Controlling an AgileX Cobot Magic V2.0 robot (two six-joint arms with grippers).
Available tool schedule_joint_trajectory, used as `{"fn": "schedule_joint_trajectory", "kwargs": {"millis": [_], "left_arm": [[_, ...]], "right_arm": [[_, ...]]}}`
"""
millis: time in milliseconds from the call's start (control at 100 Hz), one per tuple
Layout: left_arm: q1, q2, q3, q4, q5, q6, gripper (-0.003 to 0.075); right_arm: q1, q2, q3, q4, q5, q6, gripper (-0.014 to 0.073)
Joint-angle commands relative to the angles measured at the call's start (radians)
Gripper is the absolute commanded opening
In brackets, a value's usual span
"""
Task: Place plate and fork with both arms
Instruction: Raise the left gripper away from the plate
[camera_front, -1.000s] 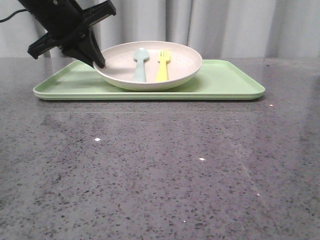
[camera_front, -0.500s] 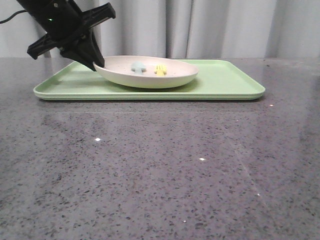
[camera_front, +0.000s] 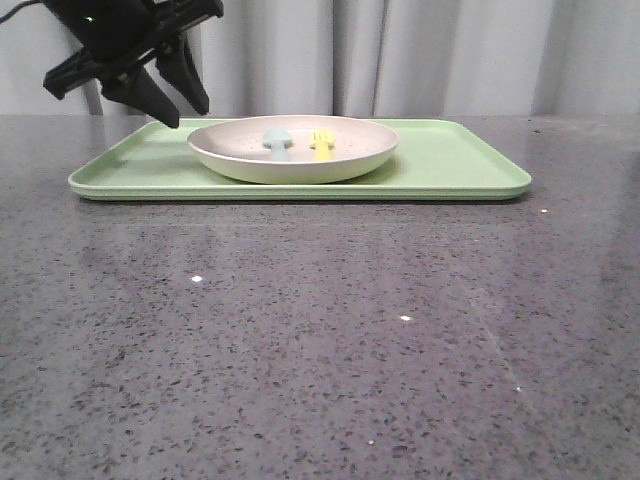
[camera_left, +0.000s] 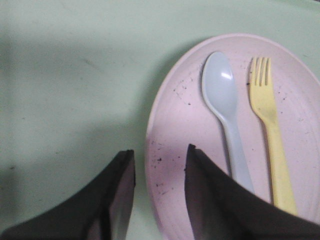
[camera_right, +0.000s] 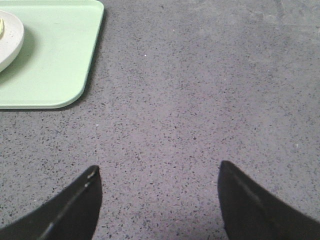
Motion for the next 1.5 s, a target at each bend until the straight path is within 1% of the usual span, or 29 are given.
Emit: {"fn": "schedule_joint_trajectory", "kwargs": {"millis": [0, 130, 200, 350, 600, 890, 1060, 1170, 1490], "left_arm": [[0.004, -0.103, -0.032, 0.040, -0.018, 0.002, 0.0252], [0.004, -0.182, 0.012, 0.115, -0.020, 0.002, 0.0252], [0.004, -0.241, 0.057, 0.164, -0.038, 0.002, 0.0252], [0.004, -0.356, 0.161, 0.210, -0.063, 0.002, 0.0252], [0.004, -0.563, 0.394, 0.220, -0.177, 0.002, 0.0251], [0.004, -0.766, 0.612, 0.238, -0.199, 0.002, 0.0251], [0.004, -0.862, 0.687, 0.238, -0.201, 0.002, 0.0251], [0.004, -0.917, 0.724, 0.240, -0.199, 0.002, 0.0251], [0.004, -1.013, 0.774, 0.244, -0.193, 0.002, 0.0251]], "right_arm": [[-0.005, 0.010, -0.041, 0.002, -0.062, -0.010, 0.0498], [0.000, 0.035, -0.076, 0.005, -0.028, -0.010, 0.0498], [0.012, 0.066, -0.115, 0.006, -0.007, -0.010, 0.0498], [0.051, 0.152, -0.224, 0.006, 0.030, -0.010, 0.0498], [0.144, 0.343, -0.439, 0.006, 0.113, -0.010, 0.0498], [0.260, 0.564, -0.657, 0.015, 0.140, -0.010, 0.0498], [0.322, 0.701, -0.783, 0.022, 0.164, -0.010, 0.0498], [0.349, 0.787, -0.878, 0.032, 0.206, -0.010, 0.0498], [0.436, 1.050, -1.158, 0.033, 0.317, 0.010, 0.0498]]}}
